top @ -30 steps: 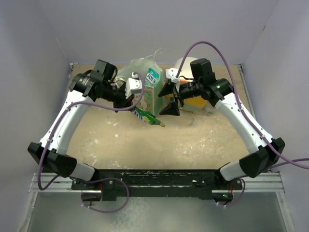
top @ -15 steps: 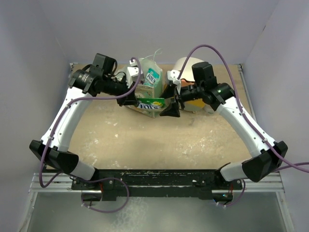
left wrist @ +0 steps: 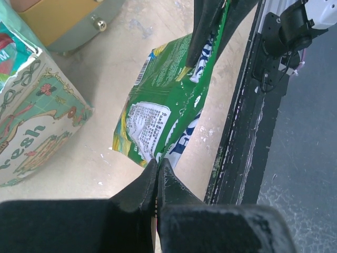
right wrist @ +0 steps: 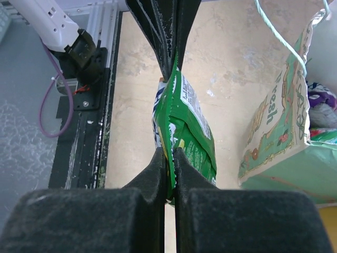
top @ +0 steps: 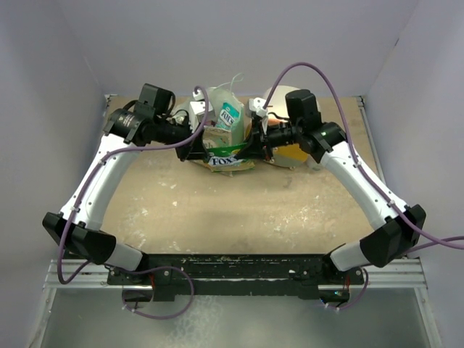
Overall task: Place the snacks into the paper bag
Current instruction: Place the snack in the paper bag.
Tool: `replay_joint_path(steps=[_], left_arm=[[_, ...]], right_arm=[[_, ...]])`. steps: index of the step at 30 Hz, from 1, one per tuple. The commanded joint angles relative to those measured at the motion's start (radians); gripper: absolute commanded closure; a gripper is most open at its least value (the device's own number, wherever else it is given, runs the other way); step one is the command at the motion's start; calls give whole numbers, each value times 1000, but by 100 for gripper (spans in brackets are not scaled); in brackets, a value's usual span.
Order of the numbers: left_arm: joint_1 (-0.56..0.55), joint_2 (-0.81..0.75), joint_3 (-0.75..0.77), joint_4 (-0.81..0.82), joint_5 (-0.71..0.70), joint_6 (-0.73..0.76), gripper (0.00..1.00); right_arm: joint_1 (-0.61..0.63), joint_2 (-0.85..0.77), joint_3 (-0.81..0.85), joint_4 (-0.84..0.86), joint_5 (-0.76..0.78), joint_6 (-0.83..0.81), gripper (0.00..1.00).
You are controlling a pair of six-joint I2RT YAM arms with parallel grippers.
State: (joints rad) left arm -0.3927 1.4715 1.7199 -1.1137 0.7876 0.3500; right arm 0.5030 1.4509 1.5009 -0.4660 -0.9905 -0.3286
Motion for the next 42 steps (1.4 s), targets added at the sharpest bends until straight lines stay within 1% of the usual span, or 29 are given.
replay_joint_path(steps=[1, 2, 4, 7, 10, 12, 15, 17, 23, 28, 29, 33, 36, 40, 42], left_arm=[[0, -59, -17, 60, 80, 3, 100], [1, -74, -26, 63, 85, 21, 98], [2, -104, -48, 67, 101, 68, 84], [10, -147, -41, 37, 99, 130, 64], [35, -196, -36, 26, 84, 166, 51], [76, -218, -20, 10, 82, 179, 45], [158, -266, -22, 37, 58, 169, 29], [206, -285, -21, 57, 39, 140, 22], [319, -323, -45, 95, 34, 80, 14], [375, -356, -86, 146, -24, 41, 1], [384, -357, -88, 147, -39, 37, 1], [403, -366, -122, 171, -73, 15, 1], [428, -376, -139, 180, -88, 7, 1], [455, -409, -183, 216, -83, -14, 1], [469, -431, -213, 235, -76, -20, 1]], right_arm=[[1, 5, 35, 17, -17, 44, 100], [0, 6, 48, 13, -12, 47, 100], [-1, 4, 67, 8, 0, 43, 100], [-10, 6, 126, -13, 27, 41, 100], [-29, 3, 180, -18, 45, 46, 100], [-38, 11, 235, -18, 71, 60, 100], [-55, 25, 319, -17, 122, 84, 100], [-58, 40, 374, -6, 180, 108, 100], [-60, 102, 533, 46, 337, 202, 100], [-60, 159, 619, 102, 399, 276, 100], [-60, 172, 634, 115, 407, 285, 100], [-60, 241, 709, 142, 410, 308, 100], [-60, 306, 773, 147, 383, 317, 100], [-60, 371, 817, 161, 313, 318, 100], [-60, 401, 838, 155, 252, 302, 100]])
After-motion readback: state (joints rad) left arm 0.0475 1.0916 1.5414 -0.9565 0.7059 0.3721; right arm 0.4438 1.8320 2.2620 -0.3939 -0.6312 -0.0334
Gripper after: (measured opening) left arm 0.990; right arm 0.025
